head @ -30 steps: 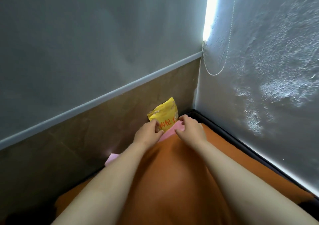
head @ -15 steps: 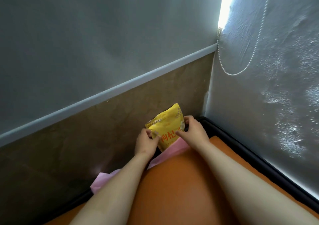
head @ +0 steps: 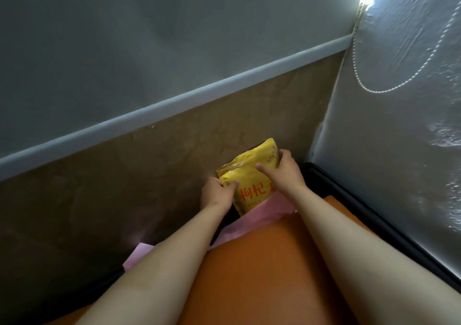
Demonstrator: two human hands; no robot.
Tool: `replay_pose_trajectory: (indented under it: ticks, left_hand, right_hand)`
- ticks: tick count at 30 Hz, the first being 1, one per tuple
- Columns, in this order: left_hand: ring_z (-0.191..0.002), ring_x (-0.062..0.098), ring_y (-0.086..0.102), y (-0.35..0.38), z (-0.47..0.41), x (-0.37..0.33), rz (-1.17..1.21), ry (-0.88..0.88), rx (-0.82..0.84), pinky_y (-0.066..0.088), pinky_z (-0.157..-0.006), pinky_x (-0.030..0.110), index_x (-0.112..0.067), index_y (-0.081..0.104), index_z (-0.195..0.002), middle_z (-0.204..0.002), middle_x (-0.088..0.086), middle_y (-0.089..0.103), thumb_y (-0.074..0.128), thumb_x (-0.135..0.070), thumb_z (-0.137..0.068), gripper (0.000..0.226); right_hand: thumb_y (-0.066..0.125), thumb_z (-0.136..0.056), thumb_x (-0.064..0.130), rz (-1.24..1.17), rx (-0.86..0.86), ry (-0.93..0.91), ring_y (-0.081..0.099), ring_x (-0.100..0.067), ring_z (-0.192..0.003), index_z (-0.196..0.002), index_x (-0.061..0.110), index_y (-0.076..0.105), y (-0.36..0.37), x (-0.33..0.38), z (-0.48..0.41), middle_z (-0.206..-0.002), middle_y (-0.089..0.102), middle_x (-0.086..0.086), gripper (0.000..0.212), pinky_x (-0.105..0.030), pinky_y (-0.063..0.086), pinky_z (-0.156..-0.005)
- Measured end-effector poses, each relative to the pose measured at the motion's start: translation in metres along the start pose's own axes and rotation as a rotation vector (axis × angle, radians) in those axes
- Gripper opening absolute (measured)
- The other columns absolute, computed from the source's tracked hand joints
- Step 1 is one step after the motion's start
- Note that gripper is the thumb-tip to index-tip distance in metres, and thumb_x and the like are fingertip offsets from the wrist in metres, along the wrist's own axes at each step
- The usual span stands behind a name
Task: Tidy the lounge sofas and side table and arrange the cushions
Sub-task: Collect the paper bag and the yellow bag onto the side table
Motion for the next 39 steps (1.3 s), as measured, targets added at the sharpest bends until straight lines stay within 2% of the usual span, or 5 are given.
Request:
replay_pose_trajectory:
  ticks: [4,12,24,31,39]
  left_hand:
    - [-0.095,0.026,0.064,-0.001,0.001,0.002,-0.039,0.041,-0.026,0.054,-0.084,0.037,-0.015,0.061,-0.101,-0.099,0.004,0.067,0.066,-0.041,-0.087,0.03]
    - [-0.081,0.02,0.061,-0.024,0.021,0.002,-0.008,0.146,-0.013,0.042,-0.068,0.029,-0.023,0.063,-0.077,-0.071,-0.009,0.058,0.063,-0.032,-0.092,0.018]
    - [-0.089,0.029,0.067,-0.099,0.064,-0.059,0.175,0.33,-0.028,0.053,-0.086,0.052,-0.013,0.067,-0.093,-0.094,0.01,0.072,0.063,-0.027,-0.091,0.015]
    - [-0.073,0.026,0.061,-0.155,0.112,-0.118,0.155,0.45,-0.053,0.051,-0.074,0.044,-0.008,0.066,-0.08,-0.082,0.019,0.068,0.065,-0.023,-0.09,0.019]
    - [-0.06,0.019,0.048,-0.215,0.178,-0.165,0.063,0.535,-0.055,0.037,-0.059,0.03,-0.019,0.056,-0.062,-0.06,-0.001,0.053,0.066,-0.022,-0.091,0.03]
  right_hand:
    - [0.077,-0.079,0.036,-0.074,-0.058,0.024,0.056,-0.028,-0.117,-0.13,0.009,0.046,0.002,0.0,0.005,-0.129,0.056,-0.011,0.065,-0.038,0.046,-0.095]
    - [0.08,-0.075,0.038,-0.112,-0.136,0.011,0.061,-0.022,-0.099,-0.106,0.016,0.05,-0.01,0.005,0.035,-0.109,0.063,-0.005,0.048,-0.037,0.051,-0.084]
    - [0.079,-0.076,0.041,-0.204,-0.222,-0.064,0.061,-0.023,-0.095,-0.099,0.015,0.048,-0.059,0.089,0.089,-0.104,0.063,-0.005,0.047,-0.038,0.051,-0.082]
    - [0.077,-0.077,0.042,-0.228,-0.245,-0.119,0.06,-0.025,-0.098,-0.105,0.011,0.047,-0.111,0.15,0.128,-0.106,0.064,-0.007,0.051,-0.04,0.05,-0.085]
    - [0.077,-0.077,0.042,-0.282,-0.278,-0.172,0.061,-0.025,-0.097,-0.102,0.013,0.046,-0.16,0.203,0.19,-0.098,0.061,-0.002,0.05,-0.041,0.051,-0.086]
Point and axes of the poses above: each hand's wrist, its own z-axis away from the middle knuckle, its own y-axis out of the palm, x = y × z, the point moved 4 cm from there along -z, towards the middle knuckle
